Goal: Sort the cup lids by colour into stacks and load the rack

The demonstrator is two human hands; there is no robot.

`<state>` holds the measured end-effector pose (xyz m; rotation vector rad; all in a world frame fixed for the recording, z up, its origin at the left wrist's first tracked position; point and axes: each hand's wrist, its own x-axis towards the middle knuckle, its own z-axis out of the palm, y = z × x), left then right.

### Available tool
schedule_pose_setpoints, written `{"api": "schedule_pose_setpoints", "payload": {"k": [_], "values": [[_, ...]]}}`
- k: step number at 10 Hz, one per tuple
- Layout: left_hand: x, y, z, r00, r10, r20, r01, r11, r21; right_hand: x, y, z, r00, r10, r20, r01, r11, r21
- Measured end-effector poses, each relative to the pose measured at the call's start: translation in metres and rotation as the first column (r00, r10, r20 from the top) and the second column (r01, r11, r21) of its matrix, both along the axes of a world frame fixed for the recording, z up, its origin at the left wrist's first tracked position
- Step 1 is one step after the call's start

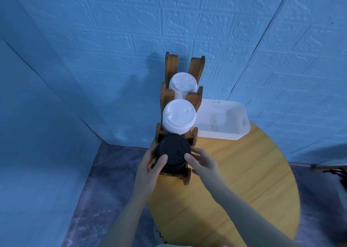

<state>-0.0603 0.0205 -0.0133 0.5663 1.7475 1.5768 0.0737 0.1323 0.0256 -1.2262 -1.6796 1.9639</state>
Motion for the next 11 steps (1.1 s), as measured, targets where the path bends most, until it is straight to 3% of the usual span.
{"api": "schedule_pose_setpoints", "payload": {"k": [4, 11], "values": [[0.002, -0.009, 0.006, 0.997, -0.072, -0.013, 0.072, 0.997, 0.032, 0.005, -0.003, 0.006, 0.998, 0.056, -0.013, -0.056, 0.998, 0.017], [0.011, -0.023, 0.003, 0.997, -0.023, -0.077, 0.024, 1.0, 0.006, 0.018, -0.006, 0.006, 0.996, 0.082, -0.024, -0.082, 0.996, 0.03]]}}
